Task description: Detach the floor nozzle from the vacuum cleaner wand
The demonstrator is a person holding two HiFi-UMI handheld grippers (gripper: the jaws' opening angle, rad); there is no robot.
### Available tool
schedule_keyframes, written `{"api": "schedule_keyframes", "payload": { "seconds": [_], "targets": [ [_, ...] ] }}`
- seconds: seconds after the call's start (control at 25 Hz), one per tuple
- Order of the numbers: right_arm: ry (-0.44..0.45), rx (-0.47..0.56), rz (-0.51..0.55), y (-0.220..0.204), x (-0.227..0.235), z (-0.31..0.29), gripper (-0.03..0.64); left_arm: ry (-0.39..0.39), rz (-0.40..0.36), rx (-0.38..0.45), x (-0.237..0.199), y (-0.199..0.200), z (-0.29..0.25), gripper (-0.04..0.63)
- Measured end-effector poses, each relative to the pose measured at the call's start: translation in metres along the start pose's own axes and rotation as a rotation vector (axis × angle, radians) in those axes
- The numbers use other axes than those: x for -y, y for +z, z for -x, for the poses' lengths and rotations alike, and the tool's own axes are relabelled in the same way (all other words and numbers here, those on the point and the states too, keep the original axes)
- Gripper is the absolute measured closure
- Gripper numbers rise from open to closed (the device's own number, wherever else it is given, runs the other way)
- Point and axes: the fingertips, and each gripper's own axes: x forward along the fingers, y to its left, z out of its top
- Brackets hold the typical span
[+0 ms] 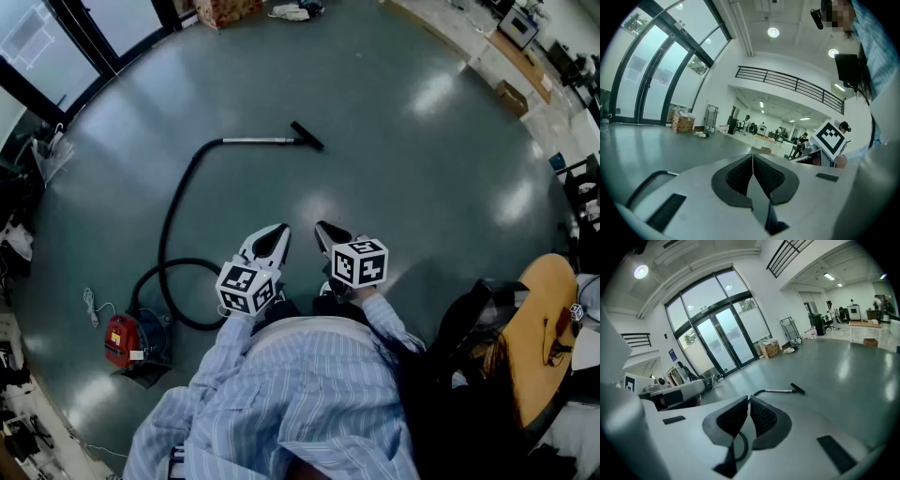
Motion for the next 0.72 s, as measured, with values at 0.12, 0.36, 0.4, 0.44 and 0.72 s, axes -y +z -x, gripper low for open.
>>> {"api": "schedule_keyframes", "payload": {
  "seconds": [0.12,0.36,0.4,0.44,0.72],
  "targets": [
    [0.003,-0.003,0.0,-0.002,0.005,0.007,0.593,0.005,-0.002,-0.003,0.008,-0.001,-0.003,0.586],
    [-0.004,0.003,-0.014,-0.002,0.017,0.015,0.592,0.012,-0.004,-0.003,0.017,-0.003,-0.008,0.586],
    [0.001,0.005,-0.025,-0.003,0.02,0.017,0.593,0.014,-0.004,-0.004,0.019,-0.003,-0.01,0.586],
    [0.009,0.006,-0.039,-0.003,0.023,0.018,0.592,0.015,-0.004,-0.005,0.021,-0.004,-0.012,0.586],
    [0.038,0.008,-0.065,-0.005,0.038,0.026,0.592,0.028,0.002,-0.012,0.031,-0.008,-0.023,0.586]
  ]
}}
